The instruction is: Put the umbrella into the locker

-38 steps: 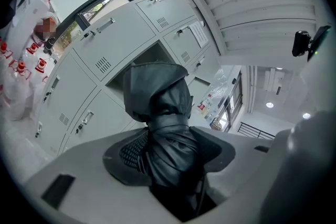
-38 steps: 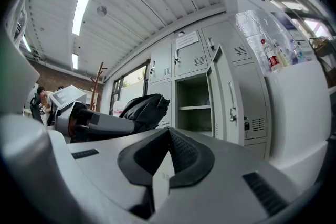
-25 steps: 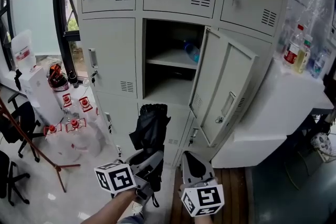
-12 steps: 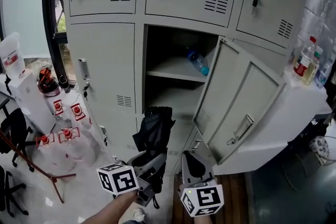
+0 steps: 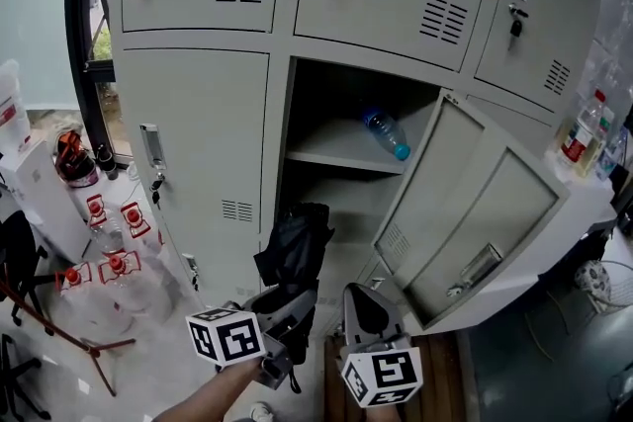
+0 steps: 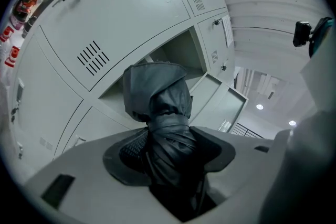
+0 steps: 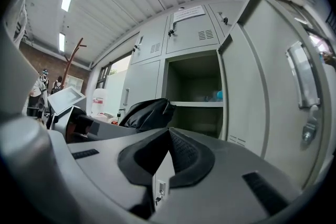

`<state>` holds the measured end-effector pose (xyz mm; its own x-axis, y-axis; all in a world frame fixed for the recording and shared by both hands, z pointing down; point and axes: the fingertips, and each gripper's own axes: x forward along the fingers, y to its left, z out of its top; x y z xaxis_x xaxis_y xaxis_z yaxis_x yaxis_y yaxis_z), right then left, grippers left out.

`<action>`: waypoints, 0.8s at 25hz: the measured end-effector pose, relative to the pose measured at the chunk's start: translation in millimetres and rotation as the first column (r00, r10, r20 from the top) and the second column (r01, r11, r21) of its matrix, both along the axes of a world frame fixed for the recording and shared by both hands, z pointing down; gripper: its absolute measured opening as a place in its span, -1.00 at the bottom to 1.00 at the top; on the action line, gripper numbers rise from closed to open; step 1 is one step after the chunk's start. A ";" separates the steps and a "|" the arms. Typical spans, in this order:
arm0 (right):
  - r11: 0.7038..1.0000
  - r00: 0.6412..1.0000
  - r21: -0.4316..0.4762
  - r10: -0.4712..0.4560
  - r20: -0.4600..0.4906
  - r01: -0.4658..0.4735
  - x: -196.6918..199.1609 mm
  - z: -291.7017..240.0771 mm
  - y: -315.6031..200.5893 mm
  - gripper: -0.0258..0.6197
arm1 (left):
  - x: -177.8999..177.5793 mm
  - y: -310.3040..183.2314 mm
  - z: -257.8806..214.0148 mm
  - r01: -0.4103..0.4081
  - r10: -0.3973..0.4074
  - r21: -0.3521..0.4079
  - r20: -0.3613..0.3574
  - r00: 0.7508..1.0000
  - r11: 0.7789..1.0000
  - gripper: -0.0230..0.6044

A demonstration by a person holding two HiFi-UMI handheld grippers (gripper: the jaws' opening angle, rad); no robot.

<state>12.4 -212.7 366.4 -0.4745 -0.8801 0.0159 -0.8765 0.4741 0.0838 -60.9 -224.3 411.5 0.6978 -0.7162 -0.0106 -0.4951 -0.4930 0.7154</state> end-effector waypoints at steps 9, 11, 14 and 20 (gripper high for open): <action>1.000 0.999 -0.003 0.024 -0.023 -0.024 -21.6 0.9 -13.8 -0.91 | -13.7 -14.6 6.6 -0.043 0.043 -0.007 -0.002 0.999 0.999 -0.17; 1.000 0.999 -0.004 0.029 -0.024 -0.029 -22.4 0.9 -15.5 -0.91 | -14.6 -18.1 7.9 -0.045 0.045 -0.009 -0.001 0.999 0.999 -0.17; 0.999 0.999 -0.011 0.039 -0.021 -0.039 -20.1 3.7 -19.3 -0.91 | -14.6 -25.7 9.6 -0.049 0.049 -0.014 0.006 0.999 0.999 -0.17; 0.999 0.999 -0.014 0.035 -0.023 -0.036 -13.5 8.7 -30.7 -0.91 | -12.8 -46.1 11.5 -0.036 0.036 -0.009 0.045 0.998 0.999 -0.17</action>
